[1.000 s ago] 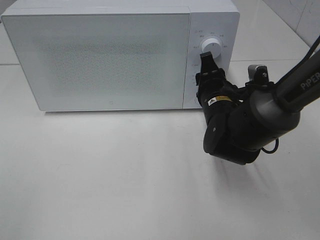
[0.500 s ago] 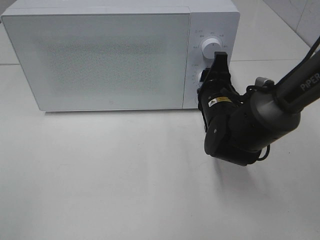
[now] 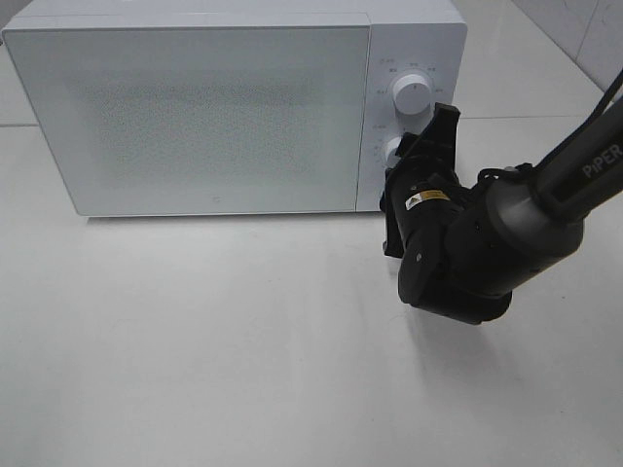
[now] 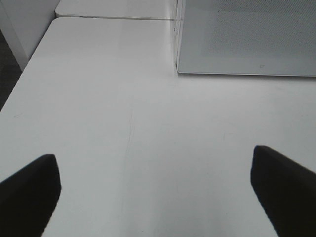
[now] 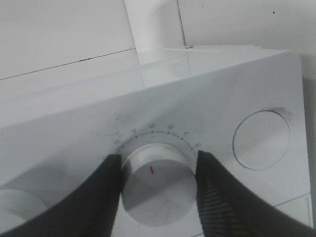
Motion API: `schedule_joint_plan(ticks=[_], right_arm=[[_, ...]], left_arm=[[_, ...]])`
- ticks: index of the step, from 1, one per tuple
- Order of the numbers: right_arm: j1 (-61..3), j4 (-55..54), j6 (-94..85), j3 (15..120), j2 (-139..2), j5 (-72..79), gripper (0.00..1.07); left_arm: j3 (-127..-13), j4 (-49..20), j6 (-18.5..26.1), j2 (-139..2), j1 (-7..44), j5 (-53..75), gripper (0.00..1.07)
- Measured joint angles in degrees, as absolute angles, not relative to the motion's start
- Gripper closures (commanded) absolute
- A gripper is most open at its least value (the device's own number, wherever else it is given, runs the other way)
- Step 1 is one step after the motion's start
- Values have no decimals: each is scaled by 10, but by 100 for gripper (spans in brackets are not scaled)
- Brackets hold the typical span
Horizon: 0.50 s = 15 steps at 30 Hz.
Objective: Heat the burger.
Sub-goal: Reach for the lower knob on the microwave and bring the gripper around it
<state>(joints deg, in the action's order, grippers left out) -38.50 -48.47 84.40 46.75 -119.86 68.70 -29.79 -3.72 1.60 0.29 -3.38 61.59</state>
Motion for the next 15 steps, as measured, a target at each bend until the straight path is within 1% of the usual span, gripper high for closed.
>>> schedule_joint_plan(ticks=[7,15], right_arm=[[-385,-484,890,468,-1199,687,86],[-384,-480,892,467,-1199,687,85]], left_arm=[[-298,-37,16,3,-34,616,9],[-298,-37,16,3,-34,616,9]])
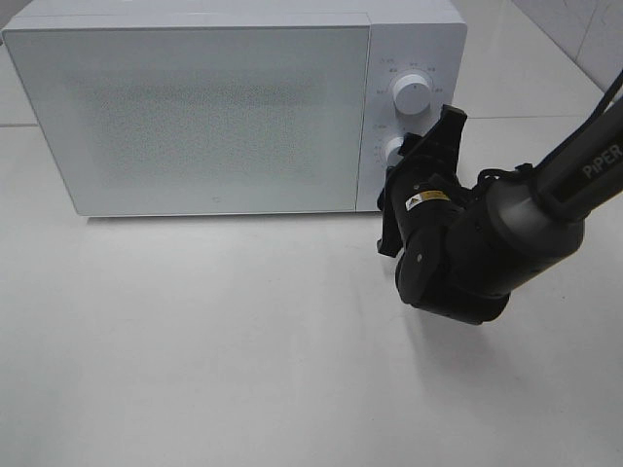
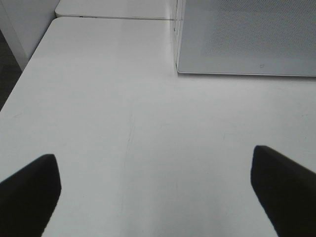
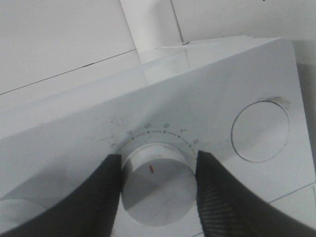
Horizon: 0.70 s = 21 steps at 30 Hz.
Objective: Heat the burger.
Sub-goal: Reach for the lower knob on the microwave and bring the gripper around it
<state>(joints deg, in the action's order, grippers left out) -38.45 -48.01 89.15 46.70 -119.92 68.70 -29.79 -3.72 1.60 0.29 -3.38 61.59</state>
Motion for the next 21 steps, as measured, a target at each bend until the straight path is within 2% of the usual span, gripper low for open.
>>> schedule_joint_plan(ticks=[14,21], right_arm=[[-383,-478,889,466,-1199,687,81],[-383,-482,874,466,-1199,688,71]], left_arm=[[-298,-37,16,3,-34,616,9],[-298,-37,16,3,-34,616,9]])
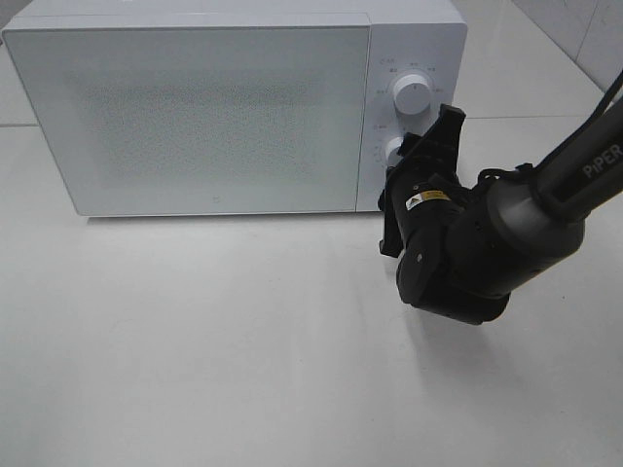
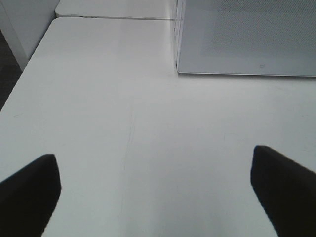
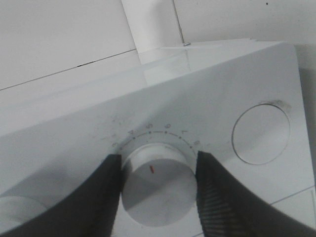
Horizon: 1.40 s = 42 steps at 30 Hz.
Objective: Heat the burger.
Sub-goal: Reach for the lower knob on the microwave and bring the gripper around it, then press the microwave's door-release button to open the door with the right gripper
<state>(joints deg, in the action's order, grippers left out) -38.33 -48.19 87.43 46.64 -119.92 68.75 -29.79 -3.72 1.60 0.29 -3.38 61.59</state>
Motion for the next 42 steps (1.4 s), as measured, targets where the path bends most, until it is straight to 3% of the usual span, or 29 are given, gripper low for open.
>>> schedule_joint_plan(ticks=[5,9,15,23,32,42], right_arm=[[-383,-483,865,466,-1199,688,64],[-383,-467,843,460,-1195,690,50],[-385,-439,802,431,-1169,693,37],[-387,-420,778,386,-1150,693,37],[-387,-378,631,302,-1051,688,37],[-387,-316,328,285,-930,477,37]], left_arm=[[-298,-37,16,3,-34,616,9],[-298,-37,16,3,-34,616,9],[-298,-37,16,3,-34,616,9],[-298,-37,16,3,-34,616,9],[-298,-37,16,3,-34,616,9],[-298,-37,16,3,-34,616,9]])
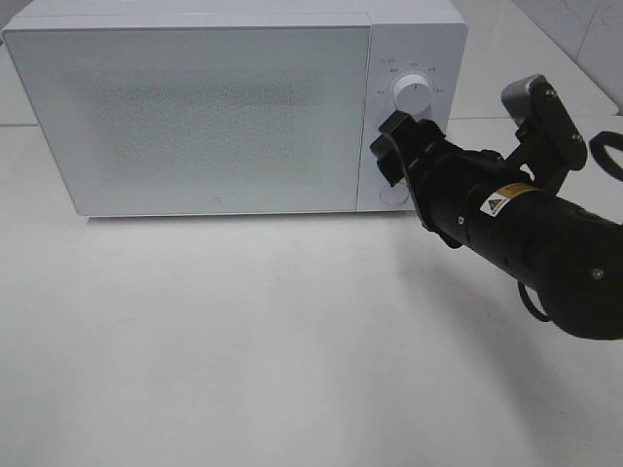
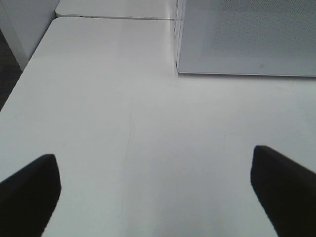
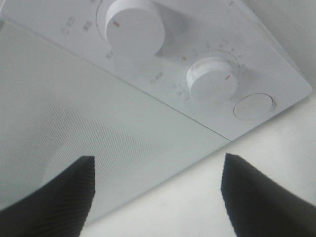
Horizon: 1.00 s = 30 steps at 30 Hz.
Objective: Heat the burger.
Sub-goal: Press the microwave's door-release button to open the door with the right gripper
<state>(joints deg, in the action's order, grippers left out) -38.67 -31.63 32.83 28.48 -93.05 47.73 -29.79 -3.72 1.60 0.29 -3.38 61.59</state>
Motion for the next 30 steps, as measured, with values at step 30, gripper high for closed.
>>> schedule_joint_plan(ticks=[30], right_arm=[[-387,-211,-131,378,-830,-155,37]], left_arm=[[-298,-37,16,3,-34,616,9]])
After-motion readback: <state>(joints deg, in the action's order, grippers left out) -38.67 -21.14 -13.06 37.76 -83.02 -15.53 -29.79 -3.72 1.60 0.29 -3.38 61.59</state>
